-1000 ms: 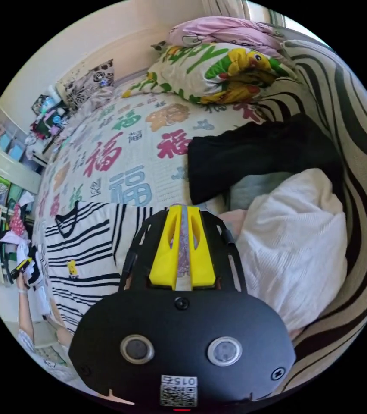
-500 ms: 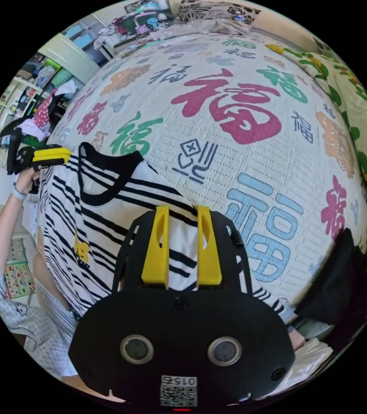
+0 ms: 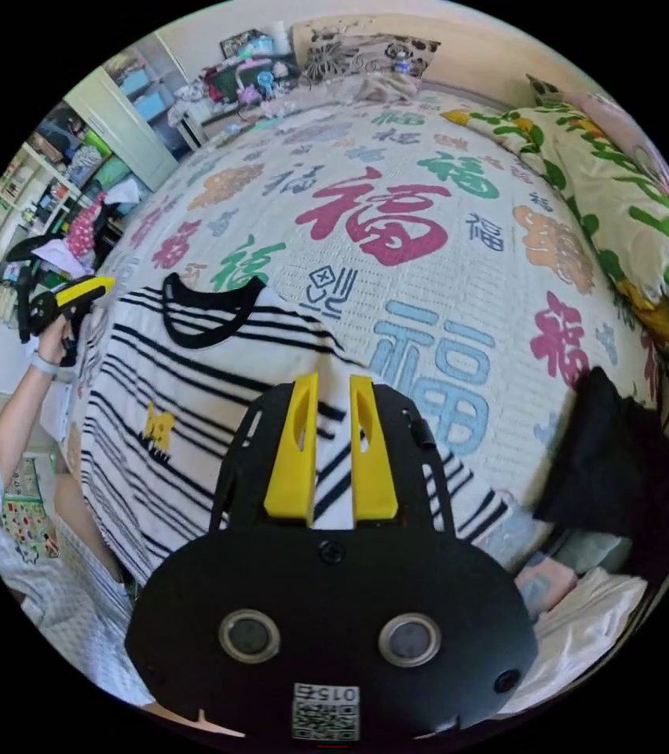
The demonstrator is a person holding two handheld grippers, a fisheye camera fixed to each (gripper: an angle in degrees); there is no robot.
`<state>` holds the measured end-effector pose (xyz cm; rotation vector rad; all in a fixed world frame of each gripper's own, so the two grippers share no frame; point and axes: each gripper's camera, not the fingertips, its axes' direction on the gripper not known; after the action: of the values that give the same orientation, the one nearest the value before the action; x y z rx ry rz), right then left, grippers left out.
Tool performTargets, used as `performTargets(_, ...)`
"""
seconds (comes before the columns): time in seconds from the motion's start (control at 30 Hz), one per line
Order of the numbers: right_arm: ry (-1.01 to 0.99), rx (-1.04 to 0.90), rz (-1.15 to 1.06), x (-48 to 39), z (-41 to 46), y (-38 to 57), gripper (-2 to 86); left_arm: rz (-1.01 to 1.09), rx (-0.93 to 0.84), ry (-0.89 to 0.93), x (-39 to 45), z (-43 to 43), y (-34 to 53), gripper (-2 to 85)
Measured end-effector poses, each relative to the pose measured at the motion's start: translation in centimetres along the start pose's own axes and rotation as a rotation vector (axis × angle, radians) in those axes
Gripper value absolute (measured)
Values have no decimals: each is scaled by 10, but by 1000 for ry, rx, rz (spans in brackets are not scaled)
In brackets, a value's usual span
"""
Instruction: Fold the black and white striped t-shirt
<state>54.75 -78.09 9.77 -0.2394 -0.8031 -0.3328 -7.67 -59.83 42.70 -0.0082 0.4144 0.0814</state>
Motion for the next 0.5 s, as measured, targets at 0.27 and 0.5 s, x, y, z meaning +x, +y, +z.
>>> performTargets(0.27, 260, 324, -18, -99, -114, 260, 2, -116, -19, 204, 25, -136, 188, -4)
performTargets(0.5, 479, 341, 60, -178, -86, 391, 19, -427, -173, 289, 70, -145, 284, -5)
